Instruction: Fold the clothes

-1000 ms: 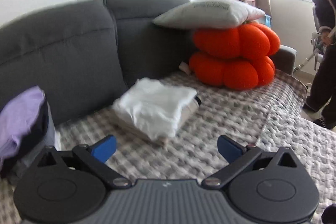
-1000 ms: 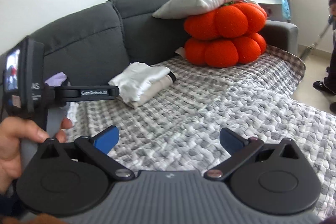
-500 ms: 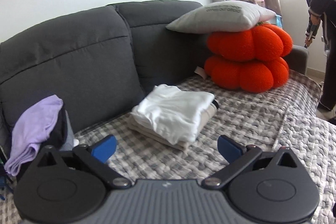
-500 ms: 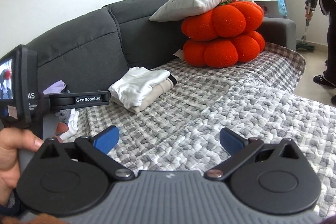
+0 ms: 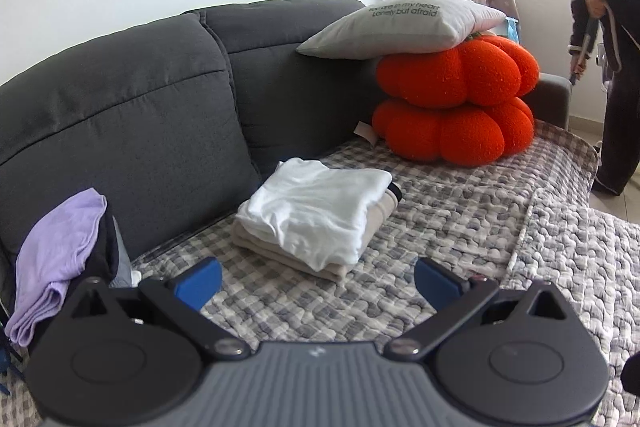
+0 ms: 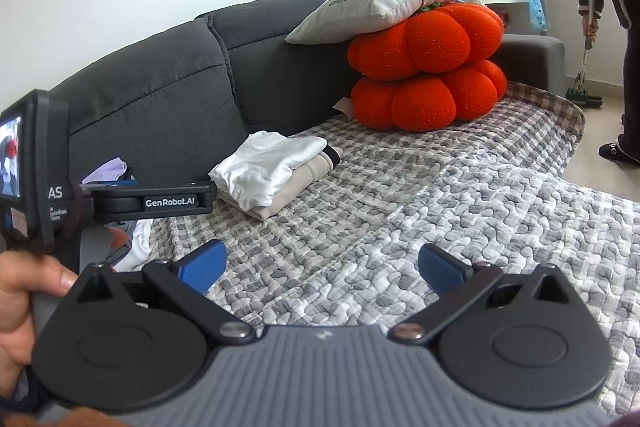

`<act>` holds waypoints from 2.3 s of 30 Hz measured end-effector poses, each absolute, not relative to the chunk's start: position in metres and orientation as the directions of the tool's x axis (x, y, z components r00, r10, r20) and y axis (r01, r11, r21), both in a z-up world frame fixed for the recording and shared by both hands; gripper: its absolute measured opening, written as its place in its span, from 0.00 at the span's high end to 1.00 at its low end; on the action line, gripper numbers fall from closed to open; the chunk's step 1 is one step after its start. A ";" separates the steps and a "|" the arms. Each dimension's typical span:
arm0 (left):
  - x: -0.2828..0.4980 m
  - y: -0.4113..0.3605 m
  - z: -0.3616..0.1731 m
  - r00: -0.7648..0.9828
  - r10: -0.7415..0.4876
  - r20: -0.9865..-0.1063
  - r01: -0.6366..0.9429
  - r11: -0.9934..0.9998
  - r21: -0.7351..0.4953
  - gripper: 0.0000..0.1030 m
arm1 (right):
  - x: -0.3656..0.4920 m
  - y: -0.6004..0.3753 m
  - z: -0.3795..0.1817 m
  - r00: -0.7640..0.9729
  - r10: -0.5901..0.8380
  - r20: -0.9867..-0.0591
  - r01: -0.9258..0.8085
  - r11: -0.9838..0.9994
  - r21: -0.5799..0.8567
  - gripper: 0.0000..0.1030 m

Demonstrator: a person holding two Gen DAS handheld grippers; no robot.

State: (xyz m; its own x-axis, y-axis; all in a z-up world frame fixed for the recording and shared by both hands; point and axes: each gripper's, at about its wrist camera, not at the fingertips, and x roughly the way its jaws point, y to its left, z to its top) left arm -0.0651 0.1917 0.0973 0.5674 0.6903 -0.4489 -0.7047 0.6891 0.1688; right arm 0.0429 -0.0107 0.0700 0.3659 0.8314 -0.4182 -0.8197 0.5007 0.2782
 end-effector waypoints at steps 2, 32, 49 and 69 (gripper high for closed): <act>-0.065 0.192 0.097 0.565 0.693 -0.449 -0.708 0.686 0.168 0.00 | 0.043 -0.011 0.070 0.366 0.832 -0.417 -0.819 0.500 0.280 0.00; -0.067 0.193 0.099 0.559 0.696 -0.450 -0.713 0.681 0.168 0.00 | 0.038 -0.008 0.067 0.340 0.851 -0.400 -0.840 0.466 0.277 0.00; -0.067 0.193 0.099 0.548 0.706 -0.448 -0.722 0.670 0.172 0.00 | 0.035 -0.008 0.068 0.327 0.861 -0.391 -0.848 0.450 0.282 0.00; -0.067 0.192 0.100 0.534 0.727 -0.432 -0.733 0.653 0.193 0.00 | 0.031 -0.007 0.067 0.317 0.863 -0.392 -0.853 0.440 0.279 0.00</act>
